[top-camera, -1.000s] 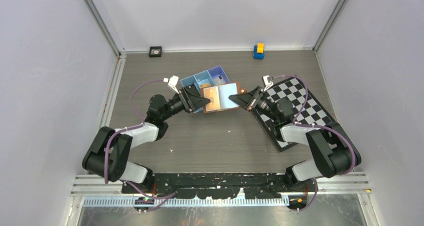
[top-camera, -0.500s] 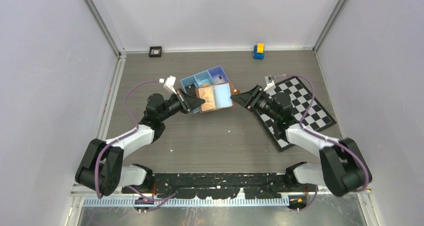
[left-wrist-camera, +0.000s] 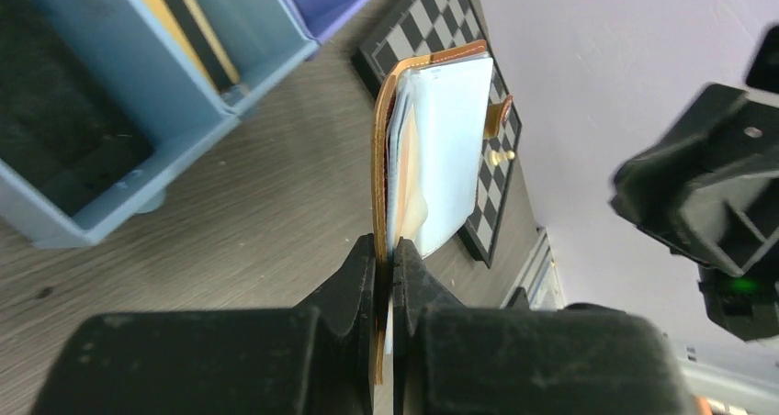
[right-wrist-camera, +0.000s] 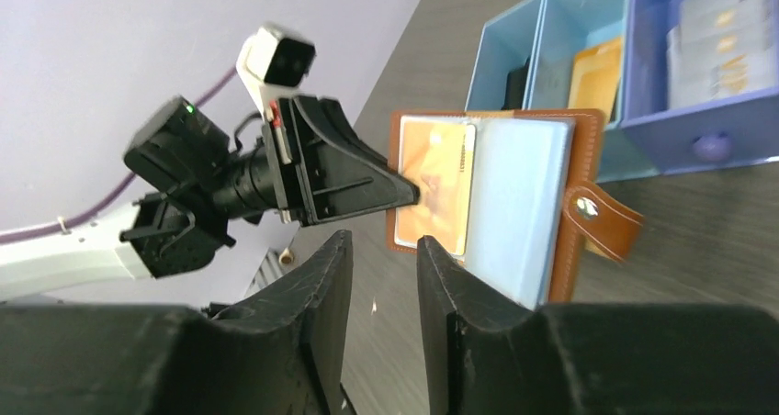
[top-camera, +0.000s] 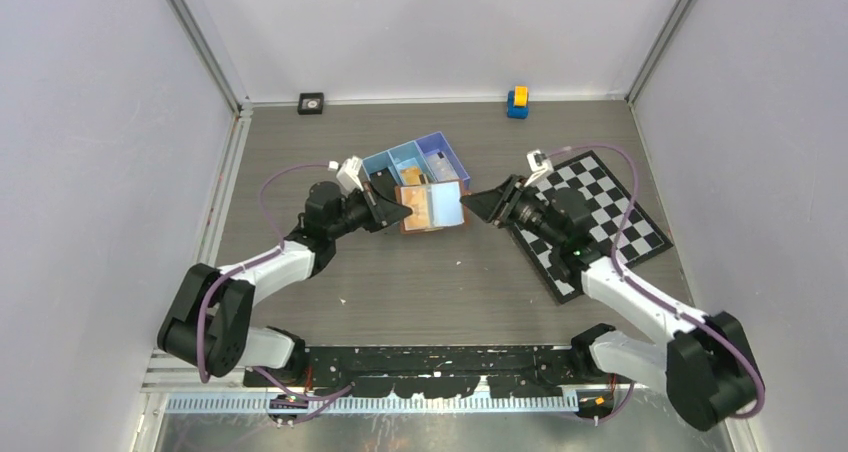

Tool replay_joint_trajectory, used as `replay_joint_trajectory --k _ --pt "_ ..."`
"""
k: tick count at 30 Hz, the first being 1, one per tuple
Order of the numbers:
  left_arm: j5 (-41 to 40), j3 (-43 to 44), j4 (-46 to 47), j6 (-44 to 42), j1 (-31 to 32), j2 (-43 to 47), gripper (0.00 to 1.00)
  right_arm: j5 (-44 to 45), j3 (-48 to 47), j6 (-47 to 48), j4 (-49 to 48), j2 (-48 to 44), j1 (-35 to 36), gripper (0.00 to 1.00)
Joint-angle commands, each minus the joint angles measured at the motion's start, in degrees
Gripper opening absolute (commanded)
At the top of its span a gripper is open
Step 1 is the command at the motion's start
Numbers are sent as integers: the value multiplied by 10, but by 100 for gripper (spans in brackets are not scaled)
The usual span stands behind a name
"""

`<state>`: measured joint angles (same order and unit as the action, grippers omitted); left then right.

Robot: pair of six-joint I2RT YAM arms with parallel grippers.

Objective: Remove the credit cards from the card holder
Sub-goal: Remove the credit card from the card holder.

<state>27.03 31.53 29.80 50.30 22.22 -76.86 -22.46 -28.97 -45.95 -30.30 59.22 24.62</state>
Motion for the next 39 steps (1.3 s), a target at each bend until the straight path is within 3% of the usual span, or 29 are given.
replay_joint_trajectory --k 1,10,16,23,33,39 --pt "43 36 47 -7 24 -2 0 -53 -43 15 -31 65 21 35" --pt "78 42 81 1 37 -13 0 -78 -70 0 -38 137 38 32" --pt "105 34 144 34 37 -23 0 -45 -93 7 29 163 36 32" --pt "114 29 145 39 32 7 0 -17 -97 17 72 153 26 26" --pt "178 31 281 124 32 -45 0 -74 -104 -6 34 185 28 23" --pt "180 34 280 127 32 -53 0 -119 -95 -41 -44 199 27 22"
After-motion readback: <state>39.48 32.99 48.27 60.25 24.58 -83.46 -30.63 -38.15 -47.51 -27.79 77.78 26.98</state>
